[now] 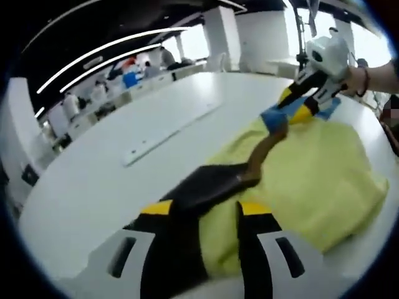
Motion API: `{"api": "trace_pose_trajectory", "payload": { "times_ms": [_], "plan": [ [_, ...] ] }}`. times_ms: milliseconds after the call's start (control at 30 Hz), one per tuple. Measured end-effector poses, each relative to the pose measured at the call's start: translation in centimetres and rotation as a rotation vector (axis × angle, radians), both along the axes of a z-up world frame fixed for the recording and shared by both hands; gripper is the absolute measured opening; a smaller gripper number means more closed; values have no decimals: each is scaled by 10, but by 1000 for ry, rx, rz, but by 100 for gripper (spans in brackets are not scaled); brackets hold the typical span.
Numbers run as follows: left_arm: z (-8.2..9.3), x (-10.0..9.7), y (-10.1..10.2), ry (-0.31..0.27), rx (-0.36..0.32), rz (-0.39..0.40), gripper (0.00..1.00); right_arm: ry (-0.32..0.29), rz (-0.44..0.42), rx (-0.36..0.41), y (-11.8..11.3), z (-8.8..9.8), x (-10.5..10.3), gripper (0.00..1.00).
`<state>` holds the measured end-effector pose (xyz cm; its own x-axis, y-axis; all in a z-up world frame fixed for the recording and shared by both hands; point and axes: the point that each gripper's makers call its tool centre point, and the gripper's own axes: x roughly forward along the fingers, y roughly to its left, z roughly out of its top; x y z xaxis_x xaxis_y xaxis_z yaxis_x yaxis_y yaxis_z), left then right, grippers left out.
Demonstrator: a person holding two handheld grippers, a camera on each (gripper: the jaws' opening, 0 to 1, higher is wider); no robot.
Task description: Fold the garment on the visible template until the final outline fits inside the template.
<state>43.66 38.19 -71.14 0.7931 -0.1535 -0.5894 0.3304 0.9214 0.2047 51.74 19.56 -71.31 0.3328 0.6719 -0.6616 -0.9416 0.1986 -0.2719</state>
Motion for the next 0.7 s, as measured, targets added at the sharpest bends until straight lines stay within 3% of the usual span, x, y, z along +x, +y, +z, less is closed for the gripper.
{"api": "trace_pose_trajectory", "payload": {
  "times_ms": [67, 200, 300, 400, 600, 700],
  "plan": [
    [-3, 2, 0, -3, 16, -11, 33, -6, 3, 1, 1, -1, 1, 23],
    [-2, 8, -3, -10, 31, -24, 30, -73, 20, -12, 5, 2, 4, 14],
    [-3, 11, -5, 1, 21, -10, 28, -72, 25, 3, 8, 5, 3, 11],
    [-3, 14, -7, 3, 34, -17, 22, -78, 39, 2, 10, 7, 2, 1],
    [-1, 15, -5, 14, 23, 10, 1, -40, 9, 44, 12, 14, 7, 0],
    [5, 18, -2, -3, 18, 26, 0, -31, -12, 64, 12, 19, 12, 0]
  ]
}}
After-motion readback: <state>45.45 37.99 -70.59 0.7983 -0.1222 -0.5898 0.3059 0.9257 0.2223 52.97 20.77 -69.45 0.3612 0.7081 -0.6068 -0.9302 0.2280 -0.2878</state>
